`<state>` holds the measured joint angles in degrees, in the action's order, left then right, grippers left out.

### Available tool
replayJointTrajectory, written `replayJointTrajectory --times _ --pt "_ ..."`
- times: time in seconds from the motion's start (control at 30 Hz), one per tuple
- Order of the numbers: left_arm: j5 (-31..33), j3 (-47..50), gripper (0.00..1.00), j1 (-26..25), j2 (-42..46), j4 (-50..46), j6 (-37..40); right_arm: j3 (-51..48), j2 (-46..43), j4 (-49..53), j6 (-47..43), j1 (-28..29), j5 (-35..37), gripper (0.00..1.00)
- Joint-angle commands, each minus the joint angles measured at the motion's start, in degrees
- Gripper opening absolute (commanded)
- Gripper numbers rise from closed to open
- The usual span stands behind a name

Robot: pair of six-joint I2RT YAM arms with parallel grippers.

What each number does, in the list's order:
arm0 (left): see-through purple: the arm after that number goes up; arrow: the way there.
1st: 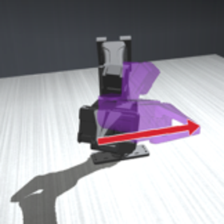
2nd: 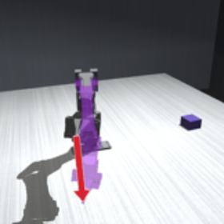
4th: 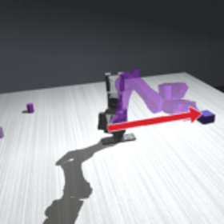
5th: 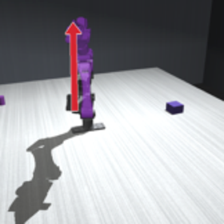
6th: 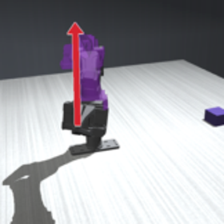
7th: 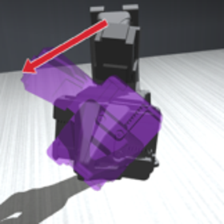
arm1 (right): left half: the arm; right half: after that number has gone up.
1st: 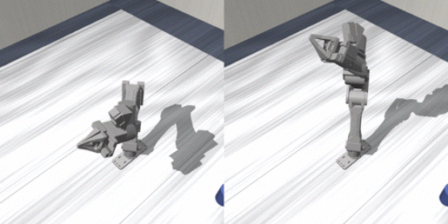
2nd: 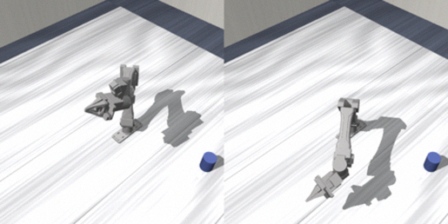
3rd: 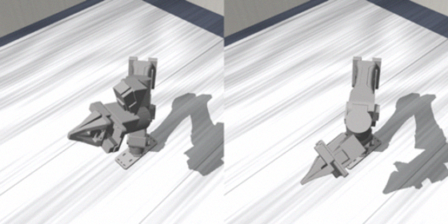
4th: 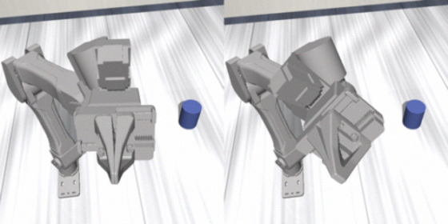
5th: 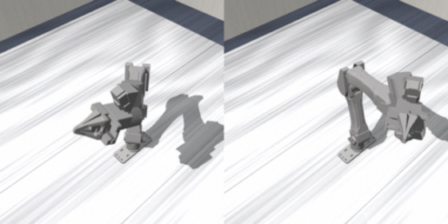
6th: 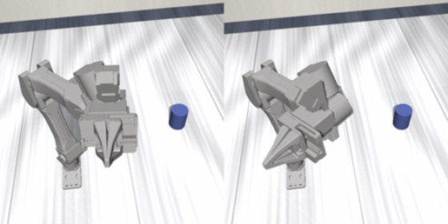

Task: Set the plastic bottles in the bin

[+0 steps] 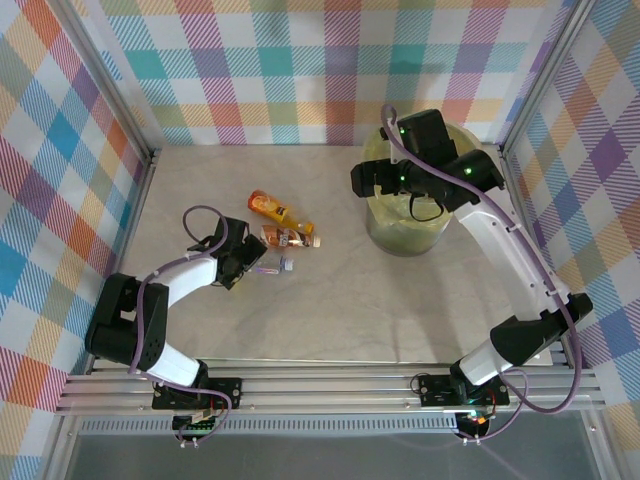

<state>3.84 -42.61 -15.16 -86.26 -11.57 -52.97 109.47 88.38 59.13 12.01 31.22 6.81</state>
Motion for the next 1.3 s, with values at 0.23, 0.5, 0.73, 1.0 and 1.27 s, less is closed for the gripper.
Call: replayJointTrajectory --times 0.23,0.5,0.73,1.0,1.27 --pt "-1.09 2.69 0.74 0.92 -1.19 1.03 -0.72 -0.96 0.48 -1.67 1.33 0.61 -0.36 1.00" --pt "-1.16 2.99 0.58 0.92 1.61 -0.16 0.03 -1.91 -0.29 -2.00 1.70 0.94 -0.37 1.00" --pt "0.27 2.02 0.46 0.84 10.55 -3.73 4.70 -3.41 -1.50 -3.16 2.87 0.94 -2.55 1.00" --pt "-0.64 1.93 0.42 -0.42 25.89 -1.51 16.83 -5.53 -3.19 -6.20 5.62 0.95 -8.50 1.00" --pt "-6.85 5.50 0.40 -4.35 37.46 11.78 29.00 -7.24 -3.20 -10.90 8.87 0.99 -19.83 1.00"
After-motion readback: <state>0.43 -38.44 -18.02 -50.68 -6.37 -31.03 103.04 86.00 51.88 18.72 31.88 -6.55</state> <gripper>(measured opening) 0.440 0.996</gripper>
